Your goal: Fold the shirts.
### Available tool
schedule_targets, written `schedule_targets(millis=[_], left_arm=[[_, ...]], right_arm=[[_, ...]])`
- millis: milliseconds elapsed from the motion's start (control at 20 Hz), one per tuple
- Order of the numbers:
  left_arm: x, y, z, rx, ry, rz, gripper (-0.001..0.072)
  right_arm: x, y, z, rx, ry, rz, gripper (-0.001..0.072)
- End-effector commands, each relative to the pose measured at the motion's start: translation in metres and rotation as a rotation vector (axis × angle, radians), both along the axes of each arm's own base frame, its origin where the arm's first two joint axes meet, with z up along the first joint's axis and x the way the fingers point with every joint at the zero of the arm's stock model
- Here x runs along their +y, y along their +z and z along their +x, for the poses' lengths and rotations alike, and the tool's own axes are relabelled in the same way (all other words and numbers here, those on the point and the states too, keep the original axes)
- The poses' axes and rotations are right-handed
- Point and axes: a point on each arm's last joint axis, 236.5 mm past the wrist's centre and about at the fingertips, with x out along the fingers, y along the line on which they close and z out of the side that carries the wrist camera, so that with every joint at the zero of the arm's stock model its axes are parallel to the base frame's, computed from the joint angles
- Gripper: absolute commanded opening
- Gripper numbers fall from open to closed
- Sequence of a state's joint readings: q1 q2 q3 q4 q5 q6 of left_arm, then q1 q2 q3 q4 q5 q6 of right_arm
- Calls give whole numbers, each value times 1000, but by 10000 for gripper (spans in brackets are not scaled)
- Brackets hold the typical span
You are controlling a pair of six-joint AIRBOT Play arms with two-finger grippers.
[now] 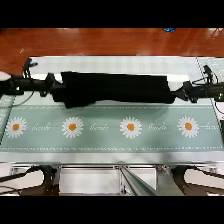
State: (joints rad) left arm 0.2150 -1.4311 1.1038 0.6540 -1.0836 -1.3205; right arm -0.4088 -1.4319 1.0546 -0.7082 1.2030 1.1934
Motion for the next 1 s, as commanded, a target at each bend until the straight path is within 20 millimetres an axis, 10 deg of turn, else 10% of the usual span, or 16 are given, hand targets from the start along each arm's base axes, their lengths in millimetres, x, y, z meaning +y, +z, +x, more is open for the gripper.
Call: schedule_targets(millis=[0, 250, 500, 550, 600, 650, 950], left_arm=[[2, 0, 57, 14, 17, -29, 16], [-3, -31, 115, 62, 35, -56, 16], [-13, -59, 128, 88, -10, -52, 26], [-15, -62, 128, 90, -11, -51, 169], [-16, -64, 128, 94, -15, -51, 451], [-14, -63, 126, 92, -24, -49, 507], [80, -6, 87, 176, 14, -51, 504]], right_arm=[[-10, 8, 45, -56, -27, 38, 28], [-19, -13, 101, -64, -79, 150, 28], [-14, -45, 132, -59, -94, 156, 29], [-14, -50, 138, -61, -109, 146, 41], [-15, -54, 144, -64, -129, 137, 187], [-18, -54, 148, -73, -145, 126, 383], [-86, -7, 104, -11, -87, 132, 414]])
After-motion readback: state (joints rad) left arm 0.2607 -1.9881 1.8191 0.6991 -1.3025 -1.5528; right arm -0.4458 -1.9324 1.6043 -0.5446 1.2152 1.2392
